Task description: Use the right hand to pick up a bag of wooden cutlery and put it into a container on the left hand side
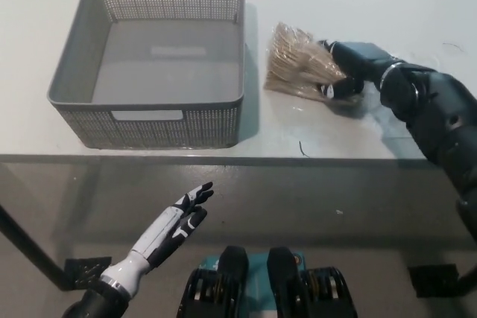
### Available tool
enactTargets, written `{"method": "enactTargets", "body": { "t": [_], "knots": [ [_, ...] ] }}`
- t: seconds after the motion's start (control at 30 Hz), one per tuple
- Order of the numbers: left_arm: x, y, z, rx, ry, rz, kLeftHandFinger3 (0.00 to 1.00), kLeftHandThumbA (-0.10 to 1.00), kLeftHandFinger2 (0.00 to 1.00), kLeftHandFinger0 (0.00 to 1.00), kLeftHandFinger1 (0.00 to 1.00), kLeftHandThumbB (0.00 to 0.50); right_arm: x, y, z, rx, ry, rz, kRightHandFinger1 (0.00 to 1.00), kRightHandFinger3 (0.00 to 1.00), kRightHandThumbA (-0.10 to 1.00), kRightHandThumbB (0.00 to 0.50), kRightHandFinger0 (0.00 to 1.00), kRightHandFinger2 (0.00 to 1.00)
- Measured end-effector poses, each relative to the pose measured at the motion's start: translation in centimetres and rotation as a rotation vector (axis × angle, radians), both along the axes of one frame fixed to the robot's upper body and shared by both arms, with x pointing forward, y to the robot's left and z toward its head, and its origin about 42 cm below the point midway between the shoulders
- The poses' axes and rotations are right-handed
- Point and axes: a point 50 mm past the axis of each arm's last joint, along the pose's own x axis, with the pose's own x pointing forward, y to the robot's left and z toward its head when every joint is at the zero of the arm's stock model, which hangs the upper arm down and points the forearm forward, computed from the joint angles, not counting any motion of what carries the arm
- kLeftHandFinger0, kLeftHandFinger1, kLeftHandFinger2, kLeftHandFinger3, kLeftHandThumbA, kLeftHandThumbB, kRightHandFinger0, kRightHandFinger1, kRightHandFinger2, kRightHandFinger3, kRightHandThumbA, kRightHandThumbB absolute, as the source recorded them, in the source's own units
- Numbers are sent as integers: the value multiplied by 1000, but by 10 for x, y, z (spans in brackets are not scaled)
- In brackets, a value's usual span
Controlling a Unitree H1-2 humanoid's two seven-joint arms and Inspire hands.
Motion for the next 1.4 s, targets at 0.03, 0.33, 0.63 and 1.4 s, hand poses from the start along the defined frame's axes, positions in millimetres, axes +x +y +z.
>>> {"method": "enactTargets", "body": {
  "t": [0.03,0.33,0.63,1.4],
  "knots": [
    [0,0,0,0,0,-1,1000,1000,1000,1000,1000,337,0,-1,2,38,-6,-9,576,1000,-100,99,91,933],
    [1,-1,-1,2,5,-5,1000,1000,1000,1000,1000,318,7,-14,27,460,-64,-143,574,933,-100,112,76,940],
    [-1,0,-8,8,26,1,1000,1000,1000,1000,1000,320,14,-23,63,797,-138,-207,601,828,-100,115,177,863],
    [-26,2,-29,5,91,11,1000,1000,1000,1000,1000,324,0,134,136,1038,-161,129,402,701,-100,186,0,756]
  ]
}}
